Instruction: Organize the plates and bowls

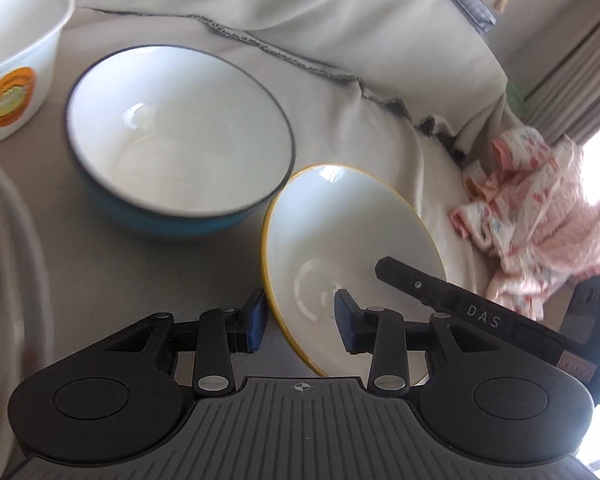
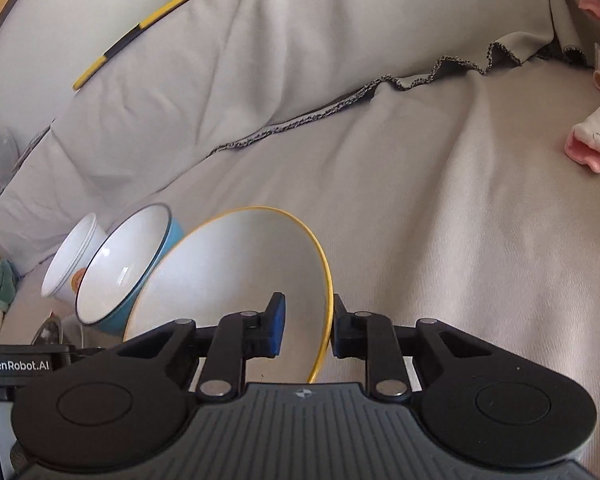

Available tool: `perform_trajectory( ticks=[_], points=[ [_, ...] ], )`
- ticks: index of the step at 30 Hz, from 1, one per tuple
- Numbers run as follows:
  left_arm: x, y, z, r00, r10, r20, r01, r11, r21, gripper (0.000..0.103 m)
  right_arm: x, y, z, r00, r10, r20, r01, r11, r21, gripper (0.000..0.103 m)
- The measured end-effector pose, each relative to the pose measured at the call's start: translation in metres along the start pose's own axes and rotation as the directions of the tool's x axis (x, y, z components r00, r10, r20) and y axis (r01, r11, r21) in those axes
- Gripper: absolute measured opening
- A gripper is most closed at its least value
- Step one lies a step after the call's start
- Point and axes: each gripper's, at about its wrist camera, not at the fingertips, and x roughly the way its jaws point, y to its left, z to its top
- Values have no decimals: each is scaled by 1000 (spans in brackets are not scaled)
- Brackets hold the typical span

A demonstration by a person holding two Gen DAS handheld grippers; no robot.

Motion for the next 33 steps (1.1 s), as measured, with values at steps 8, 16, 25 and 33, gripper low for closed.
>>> perform_trajectory(
  ticks=[8, 16, 25, 33],
  points=[
    [-46, 34, -30, 1000, 22, -10, -22, 1000, -11, 39, -12, 41, -38, 996, 50, -74, -51, 999, -14, 24],
    [-61, 44, -36, 1000, 24, -2, -24, 1000, -15, 39, -11, 53, -50, 993, 61, -98, -60, 998, 10, 25],
    [-83, 45, -32, 999, 29, 30, -29, 1000, -6, 39, -14, 56, -55, 993, 64, -99, -63, 998, 19, 25],
    [-83, 45, -27, 998, 48, 44, -47, 999, -7, 40, -14, 63, -58, 993, 64, -100, -65, 998, -7, 27]
  ],
)
